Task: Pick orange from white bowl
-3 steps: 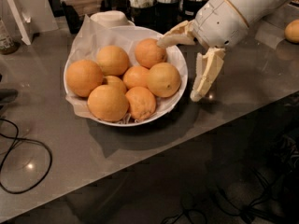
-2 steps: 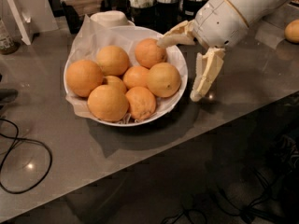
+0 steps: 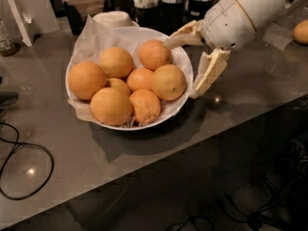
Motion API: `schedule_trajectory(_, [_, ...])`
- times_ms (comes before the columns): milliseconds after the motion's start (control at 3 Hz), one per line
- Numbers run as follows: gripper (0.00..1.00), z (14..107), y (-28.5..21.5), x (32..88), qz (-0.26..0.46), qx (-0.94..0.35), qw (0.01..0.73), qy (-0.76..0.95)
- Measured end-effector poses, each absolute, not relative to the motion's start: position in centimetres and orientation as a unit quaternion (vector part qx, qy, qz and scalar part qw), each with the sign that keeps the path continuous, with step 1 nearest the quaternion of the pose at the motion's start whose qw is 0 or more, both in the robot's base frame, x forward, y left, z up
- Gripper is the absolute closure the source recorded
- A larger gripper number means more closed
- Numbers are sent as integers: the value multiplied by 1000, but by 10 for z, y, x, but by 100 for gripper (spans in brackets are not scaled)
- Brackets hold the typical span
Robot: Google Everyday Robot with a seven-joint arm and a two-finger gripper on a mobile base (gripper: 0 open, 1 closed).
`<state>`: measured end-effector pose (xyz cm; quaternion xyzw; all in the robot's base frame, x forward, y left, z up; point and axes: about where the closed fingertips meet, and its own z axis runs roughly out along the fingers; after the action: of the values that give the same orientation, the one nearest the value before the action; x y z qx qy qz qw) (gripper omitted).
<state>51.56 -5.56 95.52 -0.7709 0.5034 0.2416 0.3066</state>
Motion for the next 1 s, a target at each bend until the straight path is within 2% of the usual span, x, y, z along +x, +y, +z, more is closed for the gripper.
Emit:
schedule_trajectory(667, [22,954,-54,519,244,-760,325,508])
schedule_trajectory(1000, [34,948,-55,515,253,-742,337,522])
